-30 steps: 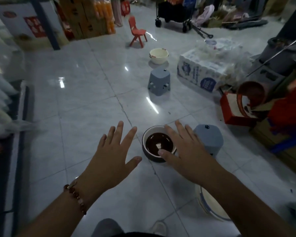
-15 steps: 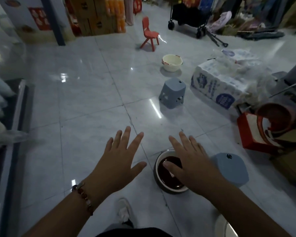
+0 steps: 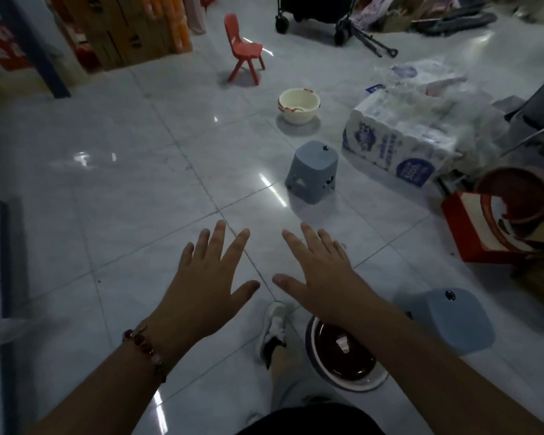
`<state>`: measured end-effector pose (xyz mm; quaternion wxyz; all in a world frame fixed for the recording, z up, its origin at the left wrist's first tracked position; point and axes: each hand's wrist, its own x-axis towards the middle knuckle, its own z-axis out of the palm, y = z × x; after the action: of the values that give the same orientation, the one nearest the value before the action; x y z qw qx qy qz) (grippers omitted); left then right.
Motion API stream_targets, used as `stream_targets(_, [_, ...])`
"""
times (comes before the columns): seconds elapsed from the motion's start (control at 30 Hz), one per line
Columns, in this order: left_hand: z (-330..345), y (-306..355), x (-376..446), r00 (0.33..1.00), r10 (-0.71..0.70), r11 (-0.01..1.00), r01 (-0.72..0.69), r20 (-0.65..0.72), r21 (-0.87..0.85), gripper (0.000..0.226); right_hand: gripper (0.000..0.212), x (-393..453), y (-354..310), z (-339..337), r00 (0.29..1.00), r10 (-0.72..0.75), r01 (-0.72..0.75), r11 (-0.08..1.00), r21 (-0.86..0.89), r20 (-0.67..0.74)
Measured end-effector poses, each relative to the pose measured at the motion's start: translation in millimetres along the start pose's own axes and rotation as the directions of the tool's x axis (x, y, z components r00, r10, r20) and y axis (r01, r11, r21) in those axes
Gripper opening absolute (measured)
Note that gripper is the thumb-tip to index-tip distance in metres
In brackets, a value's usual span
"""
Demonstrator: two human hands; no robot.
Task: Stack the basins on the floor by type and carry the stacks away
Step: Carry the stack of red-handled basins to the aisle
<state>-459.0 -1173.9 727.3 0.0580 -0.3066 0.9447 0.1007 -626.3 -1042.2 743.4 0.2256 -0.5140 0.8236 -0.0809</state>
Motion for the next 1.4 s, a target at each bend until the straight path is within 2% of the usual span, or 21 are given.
stream_targets(0.2, [-12.6,-50.7,131.1,0.999,-0.003,0.998,0.001,0.036,0.058,0.086,0.075,134.1,24.3,-26.2,1.0,0.022,-0.02,0.995,0.101,-0.02])
stream_targets(0.37, [-42.3,-81.6,249.0,0.993,-0.031,0.997,0.023,0.115,0.074,0.086,0.075,245.0,51.1,-71.3,0.998,0.053,-0.056,0.992,0.114,0.028])
stream_targets(0.47, [-62.3,-100.5,311.4,0.995,-0.025,0.999,0.021,0.092,0.045,0.085,0.075,306.6,63.4,-106.5,0.998,0.05,-0.052,0.997,0.065,0.03])
stream_targets(0.6, [-86.2,-118.3,384.5,0.995,-0.071,0.994,0.076,0.068,-0.084,0.083,0.075,378.0,66.5,-146.8,0.995,0.087,-0.09,0.994,0.06,0.042])
stream_targets(0.77, [-97.4,-157.8,486.0,0.998,-0.048,0.996,0.051,0.05,-0.067,0.091,0.074,482.5,68.7,-175.3,0.995,0.094,-0.095,0.995,0.037,0.033])
stream_targets(0.83, [-100.5,-177.8,532.0,0.998,-0.025,0.997,0.029,0.055,-0.07,0.096,0.074,528.4,71.1,-187.6,0.993,0.112,-0.113,0.992,0.049,0.033])
stream_targets(0.93, [-108.7,-210.9,606.4,0.997,0.006,0.998,-0.001,0.072,-0.067,0.087,0.074,598.3,78.7,-207.4,0.988,0.153,-0.155,0.984,0.084,0.031])
stream_targets(1.17, [-149.5,-247.9,780.0,0.97,0.16,0.986,-0.165,0.185,0.016,0.086,0.072,729.8,101.7,-259.6,0.958,0.28,-0.286,0.941,0.18,0.059])
stream_targets(1.27, [-158.3,-251.5,848.6,0.953,0.208,0.975,-0.219,0.219,0.029,0.086,0.073,777.5,126.2,-271.4,0.943,0.329,-0.33,0.917,0.224,0.044])
stream_targets(1.4, [-162.7,-260.9,951.8,0.937,0.23,0.961,-0.261,0.261,0.087,0.085,0.074,857.8,171.9,-287.3,0.92,0.391,-0.391,0.903,0.177,0.04])
